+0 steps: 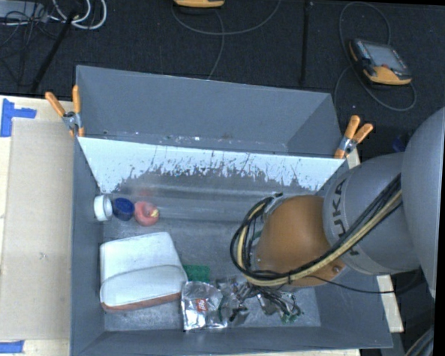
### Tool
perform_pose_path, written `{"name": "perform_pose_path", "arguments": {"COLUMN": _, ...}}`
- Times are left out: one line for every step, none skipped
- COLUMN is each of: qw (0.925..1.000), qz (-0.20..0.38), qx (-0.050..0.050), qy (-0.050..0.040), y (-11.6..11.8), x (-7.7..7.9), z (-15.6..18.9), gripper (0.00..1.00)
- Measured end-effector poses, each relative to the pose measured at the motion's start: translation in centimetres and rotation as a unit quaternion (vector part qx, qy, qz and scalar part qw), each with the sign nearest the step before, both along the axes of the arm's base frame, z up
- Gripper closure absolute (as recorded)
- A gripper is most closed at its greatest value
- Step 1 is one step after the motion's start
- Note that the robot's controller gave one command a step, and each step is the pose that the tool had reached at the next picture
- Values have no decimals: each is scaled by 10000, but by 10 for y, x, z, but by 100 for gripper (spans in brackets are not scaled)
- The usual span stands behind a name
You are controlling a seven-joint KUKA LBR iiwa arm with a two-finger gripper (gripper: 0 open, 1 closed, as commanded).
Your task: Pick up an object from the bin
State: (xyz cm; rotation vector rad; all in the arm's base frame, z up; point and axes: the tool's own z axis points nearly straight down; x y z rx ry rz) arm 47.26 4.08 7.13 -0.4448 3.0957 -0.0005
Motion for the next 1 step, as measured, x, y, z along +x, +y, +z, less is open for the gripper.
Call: {"name": "perform_pose_path", "arguments": {"qw": 9998, "qz": 191, "qx": -9, "qy": 20, "y": -9, "x": 15, "z": 241, "gripper": 100}}
